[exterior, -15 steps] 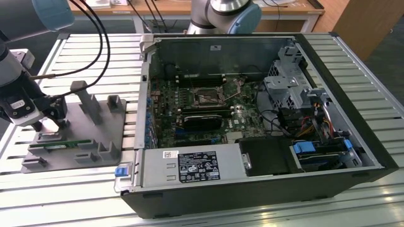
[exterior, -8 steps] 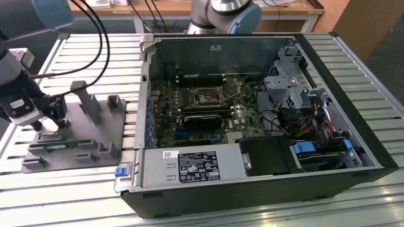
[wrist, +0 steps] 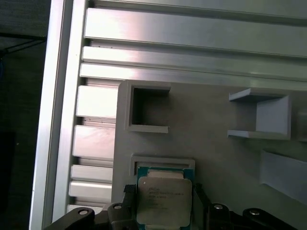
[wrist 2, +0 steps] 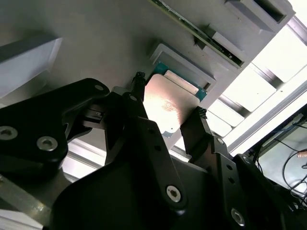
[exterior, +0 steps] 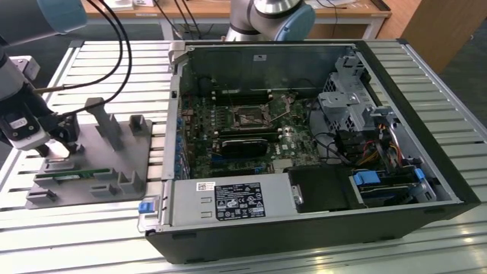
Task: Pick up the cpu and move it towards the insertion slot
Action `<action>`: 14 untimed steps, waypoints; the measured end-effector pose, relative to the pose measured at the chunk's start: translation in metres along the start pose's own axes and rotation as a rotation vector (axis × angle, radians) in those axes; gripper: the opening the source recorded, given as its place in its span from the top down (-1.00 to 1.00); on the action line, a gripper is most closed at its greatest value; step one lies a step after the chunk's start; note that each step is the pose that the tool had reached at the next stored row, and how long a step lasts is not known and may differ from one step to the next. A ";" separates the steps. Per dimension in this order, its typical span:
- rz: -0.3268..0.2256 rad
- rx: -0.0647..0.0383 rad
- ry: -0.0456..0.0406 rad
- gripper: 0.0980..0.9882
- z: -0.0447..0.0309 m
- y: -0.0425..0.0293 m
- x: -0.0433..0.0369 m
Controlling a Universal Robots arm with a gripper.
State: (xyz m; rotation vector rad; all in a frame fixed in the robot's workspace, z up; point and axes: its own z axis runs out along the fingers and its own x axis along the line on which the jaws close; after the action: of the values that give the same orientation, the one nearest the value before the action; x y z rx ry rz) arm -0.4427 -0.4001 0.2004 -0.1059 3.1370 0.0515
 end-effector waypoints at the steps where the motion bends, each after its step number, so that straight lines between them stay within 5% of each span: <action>1: 0.000 0.000 0.0001 -0.01 -0.0006 0.0000 0.0000; 14: 0.000 0.000 0.0002 -0.01 -0.0073 0.0002 0.0000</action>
State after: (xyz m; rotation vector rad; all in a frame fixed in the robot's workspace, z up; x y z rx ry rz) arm -0.4428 -0.4001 0.2077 -0.1059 3.1372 0.0513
